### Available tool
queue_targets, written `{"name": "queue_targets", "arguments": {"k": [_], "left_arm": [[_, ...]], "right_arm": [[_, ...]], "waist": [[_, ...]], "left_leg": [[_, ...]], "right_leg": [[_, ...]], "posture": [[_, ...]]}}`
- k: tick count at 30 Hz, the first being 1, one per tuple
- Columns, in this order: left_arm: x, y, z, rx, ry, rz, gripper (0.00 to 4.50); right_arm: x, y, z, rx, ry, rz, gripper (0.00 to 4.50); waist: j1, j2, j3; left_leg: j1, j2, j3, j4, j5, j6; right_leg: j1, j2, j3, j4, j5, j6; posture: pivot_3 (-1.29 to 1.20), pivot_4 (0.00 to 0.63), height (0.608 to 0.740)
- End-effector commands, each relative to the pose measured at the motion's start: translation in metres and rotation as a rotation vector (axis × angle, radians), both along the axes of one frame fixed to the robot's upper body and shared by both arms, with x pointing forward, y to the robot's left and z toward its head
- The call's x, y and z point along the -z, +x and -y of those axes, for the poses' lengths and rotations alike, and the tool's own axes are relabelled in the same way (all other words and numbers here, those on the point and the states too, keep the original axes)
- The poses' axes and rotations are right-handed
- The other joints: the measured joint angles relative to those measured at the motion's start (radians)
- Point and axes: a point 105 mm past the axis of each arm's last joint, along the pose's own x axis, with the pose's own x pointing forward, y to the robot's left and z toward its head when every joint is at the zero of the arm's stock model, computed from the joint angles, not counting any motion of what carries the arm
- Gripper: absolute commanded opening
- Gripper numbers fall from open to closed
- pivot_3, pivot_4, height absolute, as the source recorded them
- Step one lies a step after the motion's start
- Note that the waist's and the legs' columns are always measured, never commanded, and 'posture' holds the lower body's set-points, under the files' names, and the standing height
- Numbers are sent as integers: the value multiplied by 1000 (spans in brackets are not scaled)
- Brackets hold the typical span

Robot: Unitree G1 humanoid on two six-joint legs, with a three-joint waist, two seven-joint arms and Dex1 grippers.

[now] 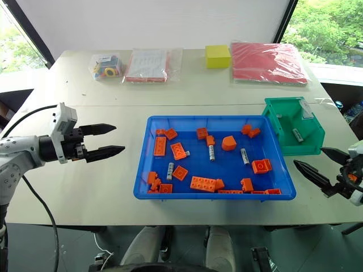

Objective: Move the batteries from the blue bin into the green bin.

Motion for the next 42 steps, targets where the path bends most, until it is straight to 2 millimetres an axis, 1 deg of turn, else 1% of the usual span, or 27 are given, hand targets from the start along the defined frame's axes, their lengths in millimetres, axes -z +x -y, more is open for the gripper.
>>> {"name": "queue_targets", "arguments": {"k": [1,6,14,18,19,20,23,24,26,27,28,29,32,34,37,42], "left_arm": [[-17,-2,1,14,9,62,4500],[-18,2,0,-14,5,68,4500],[-18,2,5,-5,16,84,4500],[-23,0,10,3,-16,102,4500],[-23,-2,11,11,-18,99,4500],[-22,-4,12,22,-15,94,4500],[-24,-11,12,43,-13,81,4500],[-25,-12,13,50,-14,79,4500],[-29,-15,15,83,-17,67,4500],[-30,-16,16,91,-18,63,4500],[-30,-19,18,123,-4,57,4500],[-30,-21,20,146,6,53,4500],[-29,-29,25,227,36,33,4500],[-29,-31,27,254,42,26,4500],[-31,-36,29,302,55,14,4500],[-30,-37,30,310,64,20,4500]], "right_arm": [[-8,2,-3,-9,-16,34,4442],[-6,2,-6,-11,-18,28,4442],[-8,2,-2,4,-41,25,4442],[-17,8,-3,-13,-57,28,4442],[-21,10,-7,-29,-41,28,4442],[-24,13,-14,-52,-22,19,4442],[-32,22,-41,-148,-87,15,4442],[-34,25,-46,-162,-102,17,4442],[-38,36,-61,-187,-76,28,4442],[-39,39,-65,-191,-67,29,4442],[-37,46,-80,-218,-44,20,4442],[-35,51,-90,-235,-32,11,4442],[-21,73,-135,-304,13,-39,4442],[-18,83,-155,-321,44,-54,4442],[-6,96,-193,-345,125,-124,4442],[11,111,-236,-348,168,-234,4442]], "waist": [[0,0,0],[1,0,0],[0,0,0],[-1,-1,0],[-1,-1,1],[-1,-2,1],[-3,-1,1],[-3,-2,2],[-1,-4,3],[-2,-4,4],[-2,-5,4],[-2,-5,4],[-7,-9,6],[-7,-9,7],[-3,-10,7],[-4,-11,8]], "left_leg": [[0,0,0,0,0,0],[0,0,0,0,0,0],[0,0,1,0,0,1],[0,0,1,0,0,1],[1,0,1,0,0,1],[1,0,1,0,0,1],[1,0,2,0,0,1],[1,0,2,0,0,1],[1,1,1,0,0,1],[1,1,1,0,0,1],[1,1,1,0,0,1],[1,1,1,0,0,1],[1,1,2,0,0,1],[0,1,2,0,0,1],[-3,0,1,0,1,1],[-6,-1,2,0,1,1]], "right_leg": [[0,0,0,0,0,0],[0,0,0,0,0,0],[0,1,0,0,0,0],[0,0,0,0,0,0],[0,0,0,0,1,0],[0,1,0,0,1,0],[0,0,0,1,1,-2],[0,0,0,1,1,-2],[-1,0,0,1,1,-2],[0,0,0,2,1,-2],[-1,1,0,1,1,-2],[0,0,0,1,1,-2],[-1,0,0,1,3,-5],[-2,0,0,1,4,-6],[-5,1,0,2,4,-6],[-8,1,0,3,5,-6]], "posture": [[0,150,692],[0,150,692],[0,150,692],[0,150,692],[0,150,692],[0,150,692],[0,150,692],[0,150,692],[0,150,692],[0,150,692],[0,150,692],[0,150,692],[0,150,692],[0,150,692],[0,150,692],[0,150,692]]}}
